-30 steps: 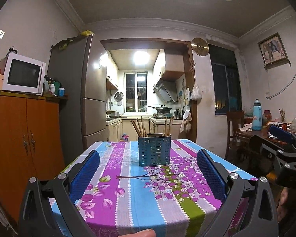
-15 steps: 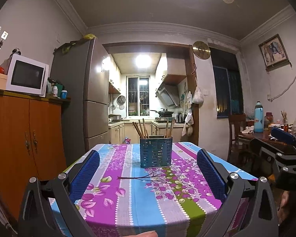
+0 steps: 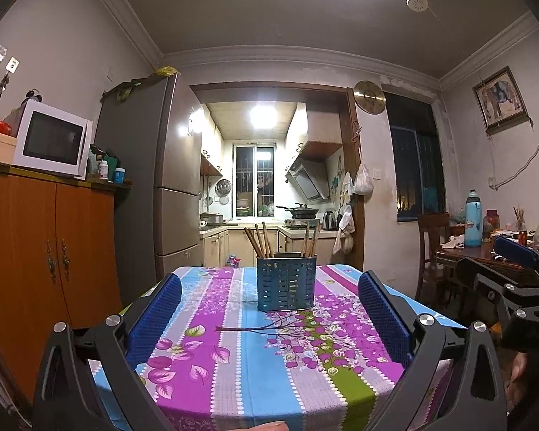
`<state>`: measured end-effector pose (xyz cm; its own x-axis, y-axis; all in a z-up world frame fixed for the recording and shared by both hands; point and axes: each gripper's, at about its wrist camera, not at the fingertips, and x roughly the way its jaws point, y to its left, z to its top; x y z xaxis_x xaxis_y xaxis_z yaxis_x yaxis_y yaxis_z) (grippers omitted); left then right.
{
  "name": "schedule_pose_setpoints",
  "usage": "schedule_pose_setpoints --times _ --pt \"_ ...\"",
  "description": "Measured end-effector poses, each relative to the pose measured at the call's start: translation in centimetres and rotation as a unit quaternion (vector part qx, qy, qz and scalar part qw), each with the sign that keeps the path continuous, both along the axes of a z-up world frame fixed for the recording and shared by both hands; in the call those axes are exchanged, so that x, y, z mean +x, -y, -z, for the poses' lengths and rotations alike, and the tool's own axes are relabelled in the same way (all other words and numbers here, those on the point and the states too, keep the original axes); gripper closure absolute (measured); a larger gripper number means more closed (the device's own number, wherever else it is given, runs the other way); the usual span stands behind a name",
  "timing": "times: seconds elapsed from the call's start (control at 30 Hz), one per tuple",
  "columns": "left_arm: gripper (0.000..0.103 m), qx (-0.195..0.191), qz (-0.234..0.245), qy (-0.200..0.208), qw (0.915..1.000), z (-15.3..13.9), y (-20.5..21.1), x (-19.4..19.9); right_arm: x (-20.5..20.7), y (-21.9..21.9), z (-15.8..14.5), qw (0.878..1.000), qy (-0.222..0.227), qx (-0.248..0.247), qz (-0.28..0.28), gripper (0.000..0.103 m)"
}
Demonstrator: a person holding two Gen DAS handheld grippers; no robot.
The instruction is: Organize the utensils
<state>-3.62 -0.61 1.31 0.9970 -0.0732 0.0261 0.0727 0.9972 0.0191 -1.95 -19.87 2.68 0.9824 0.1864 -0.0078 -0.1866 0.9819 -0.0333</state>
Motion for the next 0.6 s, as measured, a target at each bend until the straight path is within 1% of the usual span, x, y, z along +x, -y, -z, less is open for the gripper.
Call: schedule_pose_setpoints --times 0.23,0.37,0.47,0.53,0.6 --pt "0.005 -0.001 0.004 -0.003 1.0000 -0.2 0.1 0.1 0.1 -0.1 0.0 1.000 0.000 -0.001 -0.001 0.006" --pt "0.005 -0.008 0.004 0.004 0.9999 -0.2 -0.1 0.2 0.1 -0.1 -0.1 1.000 0.000 -0.001 -0.001 0.006" --pt "0.005 -0.021 0.008 -0.007 0.9997 -0.2 -0.6 1.1 0.1 -0.1 -0.1 1.000 0.000 -0.001 -0.001 0.006" --pt "0.005 -0.024 0.008 -0.025 0.9994 -0.1 -0.7 1.8 0.1 0.0 0.0 1.000 0.001 -0.001 -0.001 0.006" --pt "0.005 -0.024 0.004 -0.026 0.9994 -0.1 -0.7 2.0 0.1 0.0 0.0 1.000 0.004 -0.001 0.000 0.006"
